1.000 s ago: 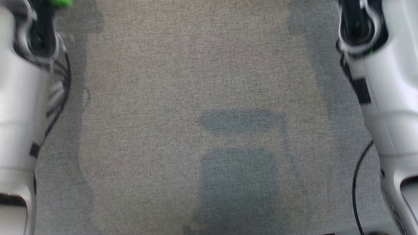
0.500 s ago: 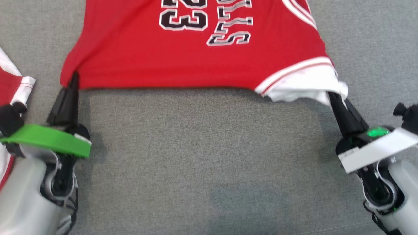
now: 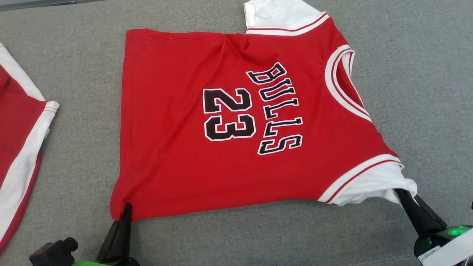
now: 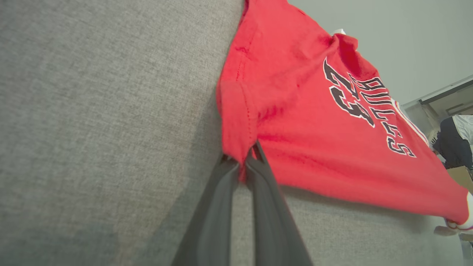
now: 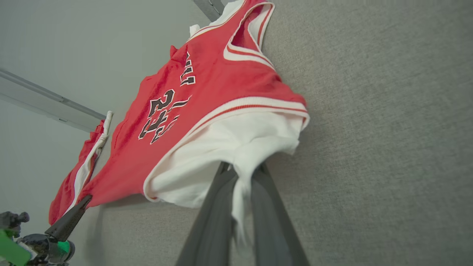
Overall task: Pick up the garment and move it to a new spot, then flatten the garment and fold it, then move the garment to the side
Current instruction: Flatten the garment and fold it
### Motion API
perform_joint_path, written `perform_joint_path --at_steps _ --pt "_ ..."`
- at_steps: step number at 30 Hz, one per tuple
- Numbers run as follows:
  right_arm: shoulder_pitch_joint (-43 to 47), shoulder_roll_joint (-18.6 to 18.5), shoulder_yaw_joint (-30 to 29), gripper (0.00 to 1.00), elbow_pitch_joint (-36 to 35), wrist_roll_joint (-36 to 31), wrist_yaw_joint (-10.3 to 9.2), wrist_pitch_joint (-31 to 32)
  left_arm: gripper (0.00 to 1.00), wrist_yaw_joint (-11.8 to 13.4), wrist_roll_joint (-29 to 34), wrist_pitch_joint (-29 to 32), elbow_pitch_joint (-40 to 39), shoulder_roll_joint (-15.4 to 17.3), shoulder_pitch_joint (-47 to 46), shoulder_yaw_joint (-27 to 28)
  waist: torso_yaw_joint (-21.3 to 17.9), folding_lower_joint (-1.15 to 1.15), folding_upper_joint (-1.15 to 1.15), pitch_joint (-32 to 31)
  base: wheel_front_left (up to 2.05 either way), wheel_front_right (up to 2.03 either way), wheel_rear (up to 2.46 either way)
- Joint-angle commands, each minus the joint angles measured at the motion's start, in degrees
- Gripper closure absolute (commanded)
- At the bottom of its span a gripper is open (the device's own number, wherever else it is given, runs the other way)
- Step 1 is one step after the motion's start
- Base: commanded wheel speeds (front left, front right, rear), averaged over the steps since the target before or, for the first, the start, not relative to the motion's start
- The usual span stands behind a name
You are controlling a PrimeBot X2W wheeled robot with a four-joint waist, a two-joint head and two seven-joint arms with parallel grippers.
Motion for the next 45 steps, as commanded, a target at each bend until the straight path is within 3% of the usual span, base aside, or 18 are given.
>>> perform_joint_path --at_steps 1,8,12,16,22,30,45 --pt "0.5 -0.7 -1.2 1.0 -1.9 0.7 -0.11 0.5 1.0 1.0 0.5 1.1 -1.8 1.3 0.7 0.0 0.3 0.01 0.0 0.1 0.0 0.0 0.0" --pt "-6.6 -0.3 -2.6 1.0 -6.5 1.5 -0.1 5.8 1.0 4.6 1.9 10.5 -10.7 5.6 -5.2 -1.6 0.2 0.01 0.0 0.6 0.0 0.0 0.0" --pt "-14.4 0.5 -2.0 1.0 -3.7 0.7 -0.1 10.6 1.0 5.3 0.5 17.0 -12.9 7.2 -11.7 -2.0 0.3 0.01 0.0 1.1 0.0 0.0 0.0" --pt "-22.0 2.6 -0.1 1.0 1.9 -0.5 -0.07 15.3 1.0 6.2 0.6 23.2 -10.2 8.1 -18.7 -3.2 0.7 0.01 0.0 1.6 0.0 0.0 0.0" --pt "-30.5 6.5 2.0 1.0 9.7 -2.5 -0.06 18.5 1.0 6.5 1.6 28.0 -2.6 6.7 -27.7 -5.4 1.4 0.01 0.0 2.3 0.0 0.0 0.0" --pt "-37.2 7.1 2.1 1.0 16.6 -3.6 -0.06 21.4 1.0 5.6 -0.4 32.6 7.2 3.3 -36.5 -7.0 2.6 0.01 0.0 1.5 0.0 0.0 0.0" --pt "-40.3 8.0 6.0 1.0 24.8 -10.4 -0.06 20.6 1.0 3.0 1.0 32.1 23.6 -1.5 -42.8 -10.0 3.4 0.01 0.0 -1.2 0.0 0.0 0.0"
